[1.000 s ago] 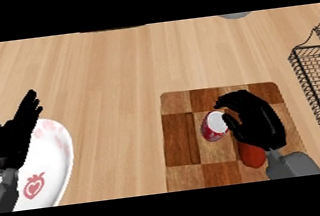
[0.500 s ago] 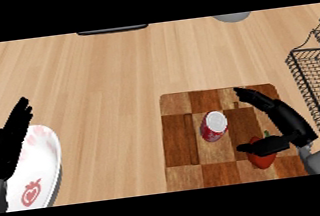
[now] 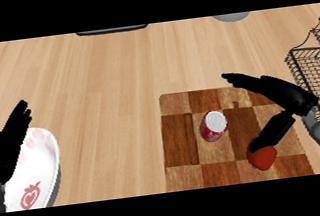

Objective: Pick the can from the cutting board and place it in the tiered basket

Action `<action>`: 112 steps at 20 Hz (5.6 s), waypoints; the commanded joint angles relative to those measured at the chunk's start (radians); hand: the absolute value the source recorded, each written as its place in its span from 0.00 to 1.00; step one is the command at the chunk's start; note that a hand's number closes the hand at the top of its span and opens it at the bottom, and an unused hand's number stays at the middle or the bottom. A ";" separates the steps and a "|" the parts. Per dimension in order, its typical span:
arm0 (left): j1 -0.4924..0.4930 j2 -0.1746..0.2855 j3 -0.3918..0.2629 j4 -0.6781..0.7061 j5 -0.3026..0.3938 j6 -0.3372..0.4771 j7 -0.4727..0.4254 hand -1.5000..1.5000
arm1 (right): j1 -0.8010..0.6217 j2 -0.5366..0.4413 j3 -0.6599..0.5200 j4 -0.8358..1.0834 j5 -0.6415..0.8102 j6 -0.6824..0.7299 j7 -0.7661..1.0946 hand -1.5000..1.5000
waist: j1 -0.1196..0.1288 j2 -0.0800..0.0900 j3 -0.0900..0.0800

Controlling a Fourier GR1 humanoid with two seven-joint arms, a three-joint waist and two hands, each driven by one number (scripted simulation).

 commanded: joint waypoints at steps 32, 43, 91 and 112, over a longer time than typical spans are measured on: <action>0.149 -0.067 0.035 -0.010 -0.051 -0.033 0.027 0.50 | -0.080 0.078 -0.030 0.020 -0.048 0.245 0.409 0.00 | -0.006 0.007 -0.012; 0.113 -0.058 0.054 -0.020 -0.073 -0.055 0.081 0.50 | -0.101 0.177 -0.025 0.103 0.074 0.232 0.336 0.00 | -0.005 0.009 -0.012; 0.196 -0.069 0.148 -0.029 -0.099 -0.054 0.114 0.50 | 0.049 0.242 0.111 -0.389 0.849 -0.256 0.559 1.00 | -0.124 -0.054 -0.021; 0.182 -0.107 0.121 -0.046 -0.135 -0.073 0.054 0.50 | -0.006 0.284 -0.002 -1.014 1.201 -0.110 1.044 1.00 | -0.023 0.005 -0.013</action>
